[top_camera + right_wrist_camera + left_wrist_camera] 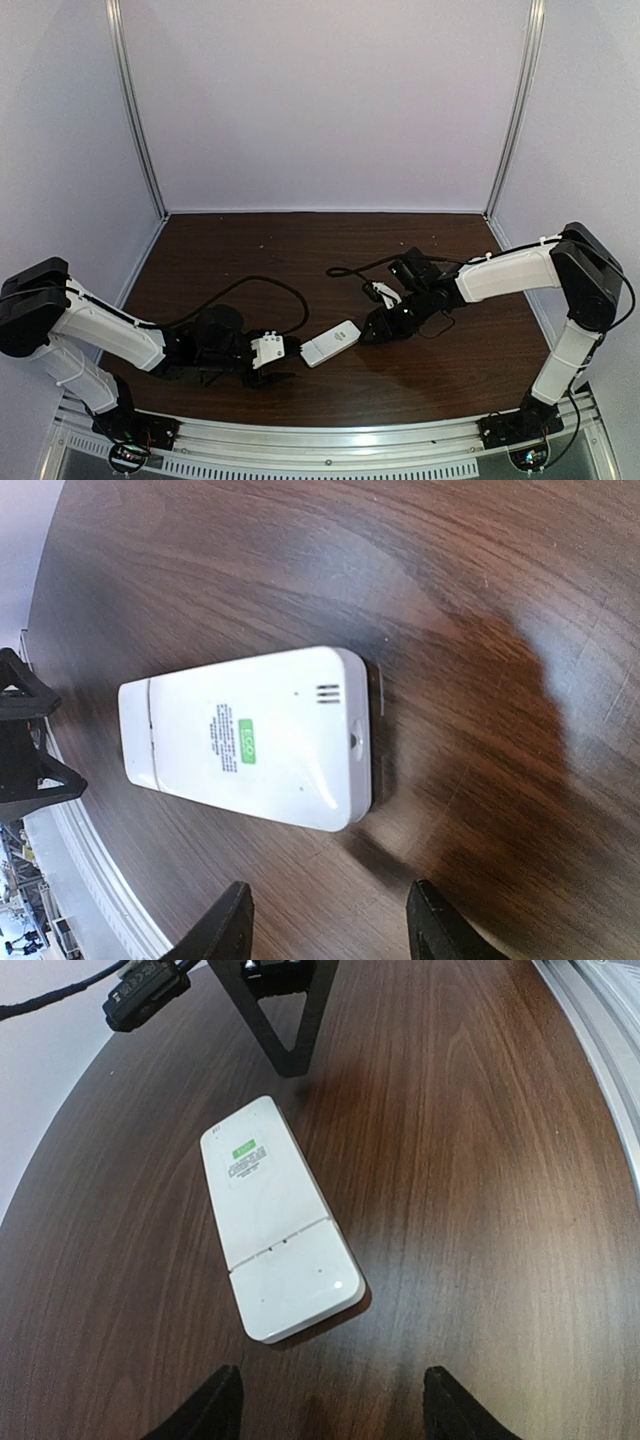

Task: Load the batteries into the remote control
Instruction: Move the remote control to the center of the board, then press the battery cover on the remote control.

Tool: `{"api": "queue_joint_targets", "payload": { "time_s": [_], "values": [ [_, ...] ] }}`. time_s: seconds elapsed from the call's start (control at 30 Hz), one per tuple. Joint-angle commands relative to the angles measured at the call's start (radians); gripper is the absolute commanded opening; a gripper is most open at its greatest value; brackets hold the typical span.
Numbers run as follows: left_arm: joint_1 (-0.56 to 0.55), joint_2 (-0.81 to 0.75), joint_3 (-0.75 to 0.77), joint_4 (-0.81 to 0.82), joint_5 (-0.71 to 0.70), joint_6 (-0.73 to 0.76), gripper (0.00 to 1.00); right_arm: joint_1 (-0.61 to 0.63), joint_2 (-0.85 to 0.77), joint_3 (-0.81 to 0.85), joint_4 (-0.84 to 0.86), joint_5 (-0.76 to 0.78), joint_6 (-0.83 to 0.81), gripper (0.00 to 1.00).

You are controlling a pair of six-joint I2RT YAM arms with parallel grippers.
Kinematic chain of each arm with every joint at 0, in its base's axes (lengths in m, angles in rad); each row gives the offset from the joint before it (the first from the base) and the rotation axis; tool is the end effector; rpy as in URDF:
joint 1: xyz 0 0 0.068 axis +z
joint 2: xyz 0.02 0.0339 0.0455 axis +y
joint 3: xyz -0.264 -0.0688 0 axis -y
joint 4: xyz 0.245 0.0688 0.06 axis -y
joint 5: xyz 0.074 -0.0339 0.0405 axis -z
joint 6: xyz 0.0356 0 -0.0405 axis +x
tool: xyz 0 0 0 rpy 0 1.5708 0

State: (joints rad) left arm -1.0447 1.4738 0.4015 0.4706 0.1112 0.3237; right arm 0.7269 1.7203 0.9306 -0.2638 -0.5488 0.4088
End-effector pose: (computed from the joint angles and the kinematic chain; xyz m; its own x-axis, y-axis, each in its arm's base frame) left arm 0.1244 -0.2220 0.1278 0.0185 0.5977 -0.8015 0.9488 0.2424 0.2027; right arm 0.2313 0.2305 0.1521 -0.8980 -0.3447 -0.2735 -0.4390 0.6573 0.6126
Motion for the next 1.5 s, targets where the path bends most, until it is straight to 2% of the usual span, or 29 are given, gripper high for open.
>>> {"api": "queue_joint_targets", "payload": {
  "time_s": [0.0, 0.17, 0.4, 0.77, 1.1, 1.47],
  "values": [
    [-0.003, 0.005, 0.01, 0.039, -0.009, 0.012, 0.64, 0.002, 0.014, -0.025, 0.084, -0.029, 0.052, 0.53],
    [-0.003, 0.014, 0.013, 0.042, -0.012, 0.014, 0.64, 0.012, 0.064, -0.021, 0.176, -0.089, 0.103, 0.54],
    [-0.003, 0.018, 0.012, 0.047, -0.023, 0.021, 0.64, 0.018, 0.146, 0.025, 0.23, -0.128, 0.134, 0.48],
    [-0.003, 0.057, 0.042, 0.008, 0.009, 0.056, 0.59, 0.015, 0.277, 0.225, 0.15, -0.105, 0.052, 0.47],
    [-0.028, 0.056, 0.088, 0.023, 0.036, 0.08, 0.54, -0.042, 0.253, 0.275, 0.142, -0.101, 0.003, 0.51],
    [-0.039, 0.166, 0.173, -0.01, 0.054, 0.158, 0.43, -0.044, 0.333, 0.404, 0.121, -0.128, -0.068, 0.51]
  ]
}}
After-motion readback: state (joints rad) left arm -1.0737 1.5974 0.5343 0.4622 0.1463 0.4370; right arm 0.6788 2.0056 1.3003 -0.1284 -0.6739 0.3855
